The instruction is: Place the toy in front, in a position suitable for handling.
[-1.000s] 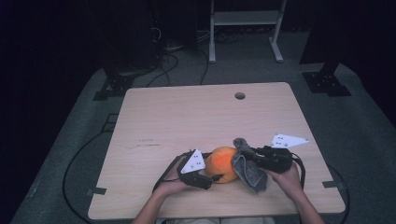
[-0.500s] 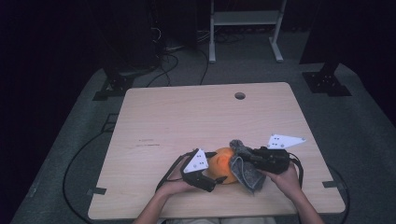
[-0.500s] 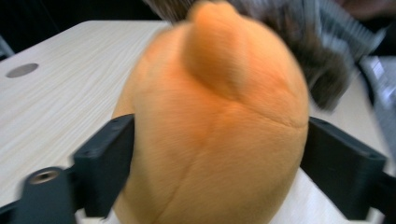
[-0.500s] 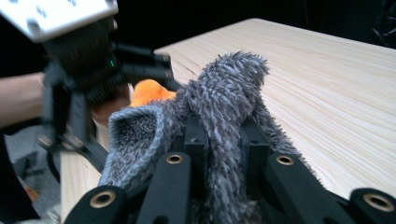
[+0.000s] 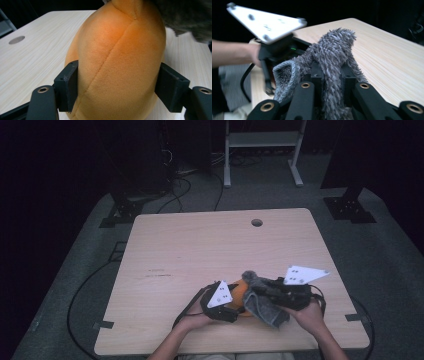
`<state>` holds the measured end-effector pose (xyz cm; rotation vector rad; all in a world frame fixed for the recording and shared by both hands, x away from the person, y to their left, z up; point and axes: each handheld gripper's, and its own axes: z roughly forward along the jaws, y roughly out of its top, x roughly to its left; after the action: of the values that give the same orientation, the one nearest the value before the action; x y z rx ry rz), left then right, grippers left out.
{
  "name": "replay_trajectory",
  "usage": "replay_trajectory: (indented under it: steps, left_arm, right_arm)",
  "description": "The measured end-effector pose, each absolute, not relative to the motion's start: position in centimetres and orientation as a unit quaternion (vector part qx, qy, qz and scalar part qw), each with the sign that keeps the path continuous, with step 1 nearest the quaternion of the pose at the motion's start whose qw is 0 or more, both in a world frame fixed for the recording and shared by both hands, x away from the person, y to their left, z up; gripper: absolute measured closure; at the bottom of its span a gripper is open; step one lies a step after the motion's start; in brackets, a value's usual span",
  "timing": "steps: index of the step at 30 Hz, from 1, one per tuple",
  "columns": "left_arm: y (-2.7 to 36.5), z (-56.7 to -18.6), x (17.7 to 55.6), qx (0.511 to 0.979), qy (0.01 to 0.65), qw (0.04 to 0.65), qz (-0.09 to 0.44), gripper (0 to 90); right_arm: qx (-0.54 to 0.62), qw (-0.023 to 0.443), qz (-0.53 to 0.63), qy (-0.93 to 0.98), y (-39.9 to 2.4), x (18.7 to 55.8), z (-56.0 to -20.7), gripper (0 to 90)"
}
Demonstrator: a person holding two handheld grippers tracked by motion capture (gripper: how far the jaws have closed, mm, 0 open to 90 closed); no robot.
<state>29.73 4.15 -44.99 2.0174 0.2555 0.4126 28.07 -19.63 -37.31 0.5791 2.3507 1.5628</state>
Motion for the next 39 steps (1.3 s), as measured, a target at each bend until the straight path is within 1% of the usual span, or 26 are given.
replay_trajectory:
  steps: [2, 3, 7, 9, 12, 14, 15, 17, 20, 21, 23, 24, 26, 27, 29, 30, 33, 36, 39]
  left_arm:
    - [4.3, -45.0, 29.7, 0.839, 0.108, 0.506, 0.171, 28.6]
    - [4.5, -45.1, 29.7, 0.838, 0.109, 0.507, 0.169, 29.2]
    - [4.5, -45.3, 29.8, 0.837, 0.110, 0.513, 0.157, 29.8]
    - [4.5, -45.4, 29.8, 0.836, 0.108, 0.514, 0.156, 29.8]
    - [4.8, -45.4, 30.1, 0.836, 0.111, 0.516, 0.151, 29.6]
    - [5.2, -45.5, 30.3, 0.834, 0.116, 0.520, 0.143, 29.4]
    - [5.4, -45.5, 30.5, 0.832, 0.118, 0.524, 0.141, 28.8]
    - [5.5, -45.5, 30.6, 0.828, 0.120, 0.529, 0.141, 22.5]
    - [5.3, -45.7, 30.9, 0.827, 0.131, 0.528, 0.145, 9.4]
    - [5.2, -45.9, 31.2, 0.832, 0.140, 0.521, 0.133, 6.5]
    - [5.0, -46.2, 31.4, 0.835, 0.146, 0.515, 0.126, 5.3]
    - [5.0, -46.1, 31.4, 0.835, 0.144, 0.516, 0.125, 6.4]
    - [5.0, -45.9, 31.3, 0.833, 0.143, 0.518, 0.133, 14.9]
    - [5.1, -45.7, 31.1, 0.830, 0.143, 0.522, 0.139, 21.9]
    - [5.3, -45.3, 31.0, 0.819, 0.147, 0.536, 0.146, 28.8]
    - [5.6, -45.0, 31.0, 0.811, 0.152, 0.546, 0.148, 30.1]
    - [6.5, -44.3, 31.2, 0.788, 0.169, 0.578, 0.131, 32.0]
    - [7.1, -43.4, 31.1, 0.785, 0.168, 0.579, 0.141, 32.0]
    - [7.6, -42.7, 30.9, 0.794, 0.161, 0.564, 0.161, 32.0]
  right_arm:
    - [0.190, 0.154, 0.506, 0.827, -18.0, 27.6, -37.1, 77.0]
    - [0.193, 0.158, 0.499, 0.830, -17.7, 27.7, -37.2, 77.1]
    - [0.230, 0.147, 0.499, 0.822, -19.2, 29.0, -38.0, 77.4]
    - [0.250, 0.123, 0.514, 0.811, -20.5, 29.5, -38.8, 77.2]
    - [0.265, 0.107, 0.529, 0.799, -21.8, 30.0, -39.4, 77.2]
    - [0.279, 0.112, 0.525, 0.796, -22.6, 30.3, -39.9, 77.2]
    - [0.287, 0.108, 0.526, 0.793, -23.0, 30.5, -40.2, 77.2]
    - [0.305, 0.105, 0.519, 0.791, -23.8, 30.9, -41.0, 77.2]
    - [0.315, 0.097, 0.526, 0.784, -24.3, 31.1, -41.3, 77.1]
    - [0.313, 0.099, 0.526, 0.785, -24.3, 31.0, -41.2, 77.1]
    - [0.307, 0.098, 0.532, 0.783, -23.9, 30.8, -41.1, 77.1]
    - [0.305, 0.101, 0.532, 0.783, -23.7, 30.7, -41.0, 77.1]
    - [0.300, 0.108, 0.535, 0.782, -23.5, 30.6, -40.9, 77.0]
    - [0.300, 0.109, 0.539, 0.780, -23.6, 30.7, -40.9, 77.0]
    - [0.308, 0.108, 0.549, 0.769, -23.9, 30.8, -40.9, 77.0]
    - [0.312, 0.110, 0.554, 0.764, -24.0, 30.8, -40.9, 77.0]
    - [0.327, 0.111, 0.563, 0.751, -24.6, 31.1, -41.1, 77.0]
    - [0.340, 0.094, 0.566, 0.745, -24.9, 31.5, -41.8, 77.0]
    - [0.342, 0.096, 0.563, 0.747, -25.0, 31.8, -41.8, 77.1]
